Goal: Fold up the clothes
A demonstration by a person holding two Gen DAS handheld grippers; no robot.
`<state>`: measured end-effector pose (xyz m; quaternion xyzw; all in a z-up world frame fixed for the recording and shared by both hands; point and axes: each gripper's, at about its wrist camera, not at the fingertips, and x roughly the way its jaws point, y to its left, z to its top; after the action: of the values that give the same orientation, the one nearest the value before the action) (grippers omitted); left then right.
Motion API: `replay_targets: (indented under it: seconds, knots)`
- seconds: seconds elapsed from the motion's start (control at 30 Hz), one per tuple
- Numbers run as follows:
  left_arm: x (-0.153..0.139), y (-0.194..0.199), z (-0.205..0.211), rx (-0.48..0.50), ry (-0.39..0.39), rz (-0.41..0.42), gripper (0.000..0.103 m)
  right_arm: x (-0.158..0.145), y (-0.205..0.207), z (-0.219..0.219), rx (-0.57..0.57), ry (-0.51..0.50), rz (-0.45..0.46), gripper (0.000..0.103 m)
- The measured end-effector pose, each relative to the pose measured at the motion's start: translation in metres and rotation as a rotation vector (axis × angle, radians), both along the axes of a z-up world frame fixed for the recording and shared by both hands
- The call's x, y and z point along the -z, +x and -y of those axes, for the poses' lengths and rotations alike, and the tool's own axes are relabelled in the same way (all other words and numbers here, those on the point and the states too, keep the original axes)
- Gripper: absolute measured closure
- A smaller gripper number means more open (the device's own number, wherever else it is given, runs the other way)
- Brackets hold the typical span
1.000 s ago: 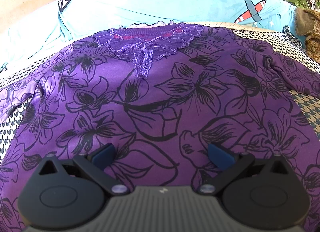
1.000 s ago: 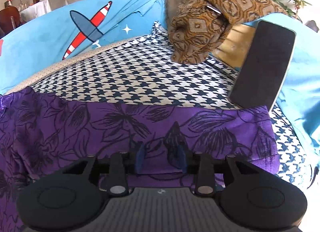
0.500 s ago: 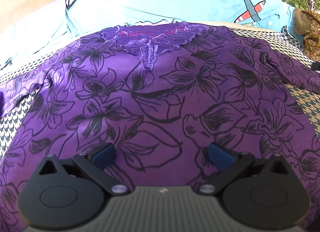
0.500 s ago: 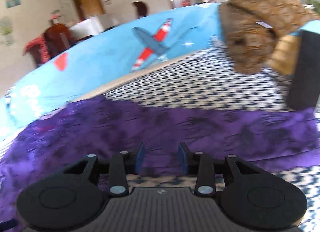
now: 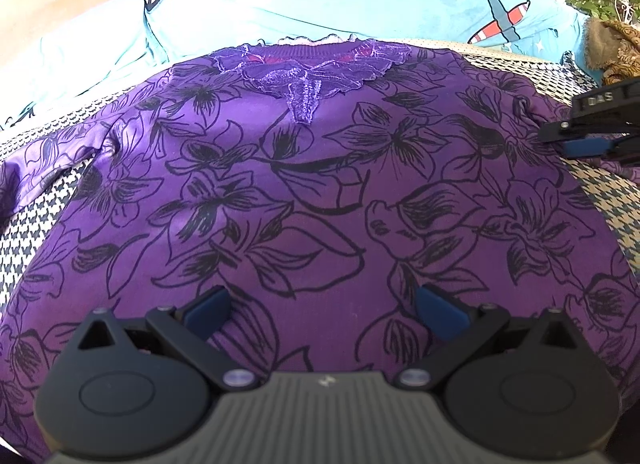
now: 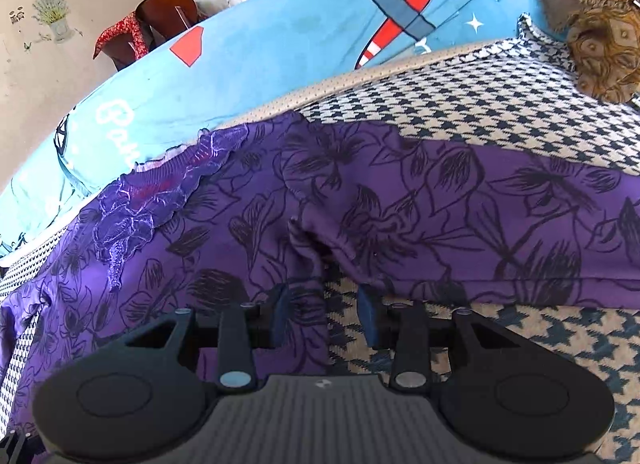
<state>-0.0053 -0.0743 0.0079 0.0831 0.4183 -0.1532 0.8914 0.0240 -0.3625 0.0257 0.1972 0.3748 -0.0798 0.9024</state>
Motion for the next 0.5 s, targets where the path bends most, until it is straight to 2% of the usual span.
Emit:
replay_targets:
  seconds: [0.1,0.13,0.17,0.2,0.37,0.5]
  knots:
    - [-0.001,-0.002,-0.002,-0.003,-0.006,0.005,0.000,0.005,0.005,-0.005,-0.008,-0.002,-0.005,0.066]
    - [-0.001,-0.003,-0.003,-0.005,-0.008,0.007,0.000,0.005,0.007,-0.008,-0.013,-0.010,-0.003,0.070]
    - [-0.001,-0.003,-0.005,-0.007,-0.009,0.009,0.000,0.006,0.008,-0.010,-0.019,-0.019,-0.003,0.086]
    - [-0.001,-0.004,-0.006,-0.009,-0.010,0.011,0.000,0.006,0.010,-0.013,-0.026,-0.025,-0.008,0.093]
    - [-0.002,-0.003,-0.019,-0.052,-0.008,0.022,0.000,0.001,0.006,-0.017,0.014,-0.119,0.032,0.097]
    - [-0.003,0.003,-0.039,-0.118,-0.009,0.011,0.000,0.004,0.004,-0.006,0.072,-0.096,0.013,0.097]
